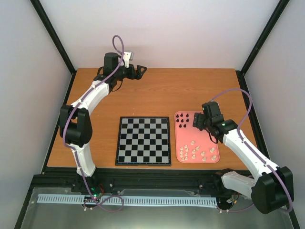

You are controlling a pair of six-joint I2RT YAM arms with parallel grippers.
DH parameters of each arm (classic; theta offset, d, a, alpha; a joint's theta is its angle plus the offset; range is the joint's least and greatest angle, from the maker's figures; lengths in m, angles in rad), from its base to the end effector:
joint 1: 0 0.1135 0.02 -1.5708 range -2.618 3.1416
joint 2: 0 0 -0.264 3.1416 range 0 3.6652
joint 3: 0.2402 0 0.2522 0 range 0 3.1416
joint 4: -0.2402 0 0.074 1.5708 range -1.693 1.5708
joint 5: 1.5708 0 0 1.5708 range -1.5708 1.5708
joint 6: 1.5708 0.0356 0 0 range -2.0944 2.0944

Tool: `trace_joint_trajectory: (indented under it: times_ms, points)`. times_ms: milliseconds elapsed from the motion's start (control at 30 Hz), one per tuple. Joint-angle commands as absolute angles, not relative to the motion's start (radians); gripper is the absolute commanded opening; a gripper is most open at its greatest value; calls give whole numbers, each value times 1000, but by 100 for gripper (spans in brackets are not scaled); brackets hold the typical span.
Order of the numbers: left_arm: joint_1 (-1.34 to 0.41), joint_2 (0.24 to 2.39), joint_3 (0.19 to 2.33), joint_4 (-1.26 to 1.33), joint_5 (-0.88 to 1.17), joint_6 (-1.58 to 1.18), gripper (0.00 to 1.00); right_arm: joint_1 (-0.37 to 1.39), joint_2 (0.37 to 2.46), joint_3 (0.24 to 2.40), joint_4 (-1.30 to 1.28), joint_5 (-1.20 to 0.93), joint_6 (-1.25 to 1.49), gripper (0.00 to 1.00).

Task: Set up the chess pieces on the board
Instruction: Pick up the chess piece from the storage box.

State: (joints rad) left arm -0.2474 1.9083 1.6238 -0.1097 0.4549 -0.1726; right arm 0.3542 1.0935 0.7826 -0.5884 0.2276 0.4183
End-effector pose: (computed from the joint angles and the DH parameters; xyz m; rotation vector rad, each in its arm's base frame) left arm 0.4395 -0.1271 0.3107 0.3774 1.9561 -0.7195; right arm 0.2072 0.0680 0.2451 0.1753 2.4330 0.0624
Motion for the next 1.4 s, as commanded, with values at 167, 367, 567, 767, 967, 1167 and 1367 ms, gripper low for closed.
trace_joint_trajectory:
  times_ms: [167, 367, 567, 767, 967, 1167, 1367]
  points:
    - [-250, 1868, 1626, -92, 445, -170, 100, 357, 1056, 755, -589, 275, 450, 100]
    - [-250, 1868, 1628, -95, 436, -167, 100, 357, 1047, 766, -598, 276, 429, 100]
    - [-250, 1874, 1631, -95, 435, -169, 100, 356, 1094, 783, -611, 319, 431, 98]
    - [-250, 1875, 1631, -97, 427, -162, 100, 345, 1194, 798, -592, 324, 426, 82]
    - [-250, 1876, 1632, -102, 414, -155, 100, 344, 1253, 812, -558, 290, 403, 61]
    - [-250, 1882, 1634, -101, 418, -158, 100, 344, 1298, 818, -544, 273, 390, 44]
    - [-250, 1885, 1638, -106, 410, -153, 100, 344, 1358, 820, -518, 253, 388, 40]
